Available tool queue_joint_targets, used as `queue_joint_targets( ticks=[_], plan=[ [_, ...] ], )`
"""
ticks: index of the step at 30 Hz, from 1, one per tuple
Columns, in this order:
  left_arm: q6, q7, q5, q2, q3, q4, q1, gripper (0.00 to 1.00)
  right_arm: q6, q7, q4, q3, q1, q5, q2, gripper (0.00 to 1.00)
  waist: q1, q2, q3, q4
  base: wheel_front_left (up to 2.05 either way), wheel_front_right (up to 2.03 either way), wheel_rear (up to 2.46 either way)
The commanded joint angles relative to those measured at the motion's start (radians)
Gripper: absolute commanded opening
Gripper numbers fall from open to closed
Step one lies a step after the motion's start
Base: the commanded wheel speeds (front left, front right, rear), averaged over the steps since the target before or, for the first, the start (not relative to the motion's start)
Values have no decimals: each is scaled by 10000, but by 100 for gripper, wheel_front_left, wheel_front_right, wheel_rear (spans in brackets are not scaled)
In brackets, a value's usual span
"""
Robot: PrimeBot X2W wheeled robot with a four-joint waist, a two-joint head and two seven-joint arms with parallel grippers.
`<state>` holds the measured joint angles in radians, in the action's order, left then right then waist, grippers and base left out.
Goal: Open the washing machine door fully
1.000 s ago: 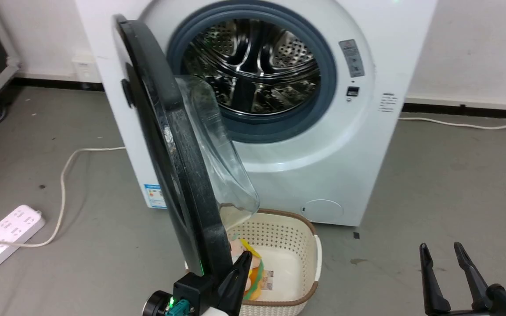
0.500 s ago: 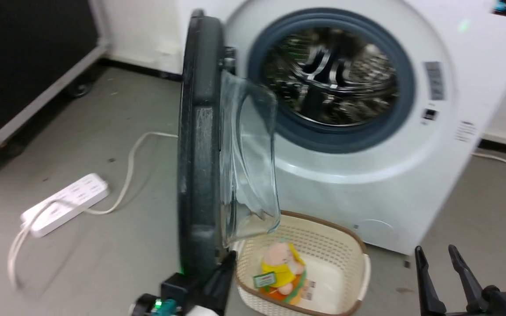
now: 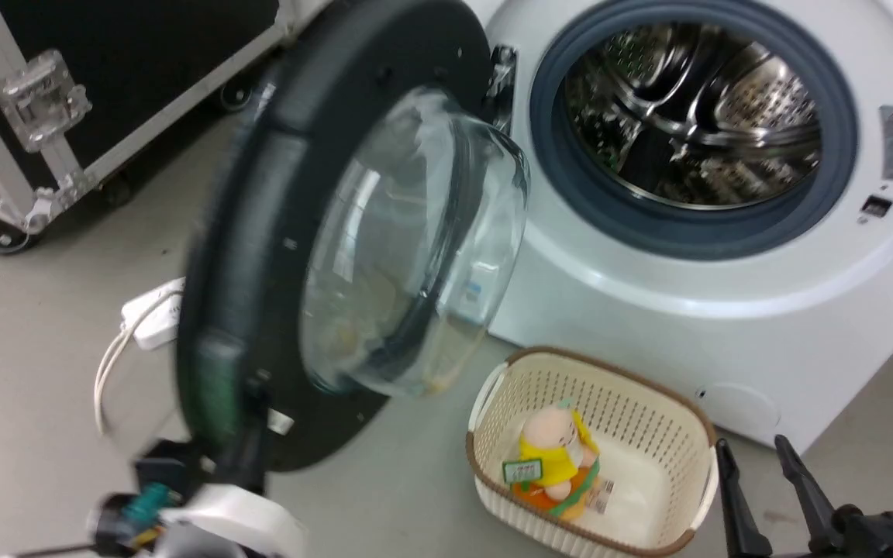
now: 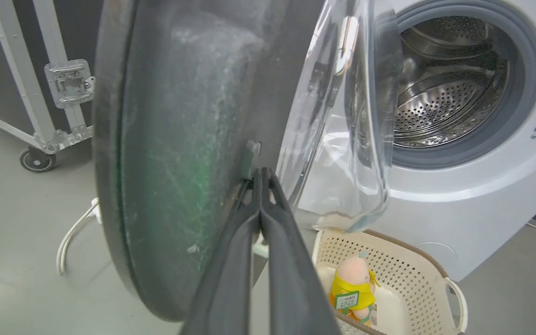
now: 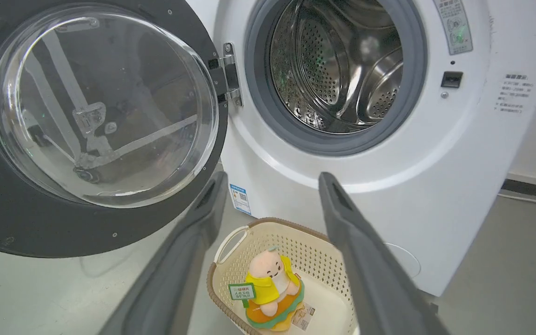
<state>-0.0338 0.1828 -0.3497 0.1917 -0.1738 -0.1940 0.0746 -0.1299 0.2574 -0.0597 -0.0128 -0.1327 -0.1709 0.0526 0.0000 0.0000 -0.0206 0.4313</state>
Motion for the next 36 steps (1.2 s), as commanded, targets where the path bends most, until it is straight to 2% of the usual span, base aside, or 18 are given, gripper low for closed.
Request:
queue_joint_targets(
  ticks=[1, 10, 22, 30, 36],
  plan=[
    [-61, 83, -99, 165, 216, -52, 285, 0, -8, 43, -10, 48, 210, 138, -24, 100, 0, 0, 365, 26, 0, 0, 0],
    [4, 247, -862, 981, 1506, -912, 1581, 0, -8, 43, 65, 81, 806, 823, 33, 100, 0, 0, 1777, -346, 0, 0, 0],
    [387, 507, -1592, 2232, 2716, -3596, 3754, 0, -8, 44, 222, -187, 1336, 964, 472, 100, 0, 0, 2944, -771, 0, 0, 0],
    [704, 748, -1544, 2425, 2928, -4892, 4488, 0, -8, 44, 180, -243, 1445, 955, 505, 100, 0, 0, 2991, -902, 0, 0, 0],
    [880, 783, -1110, 2261, 2914, -4747, 4356, 0, -8, 44, 108, -301, 1445, 896, 428, 100, 0, 0, 2585, -982, 0, 0, 0]
  ],
)
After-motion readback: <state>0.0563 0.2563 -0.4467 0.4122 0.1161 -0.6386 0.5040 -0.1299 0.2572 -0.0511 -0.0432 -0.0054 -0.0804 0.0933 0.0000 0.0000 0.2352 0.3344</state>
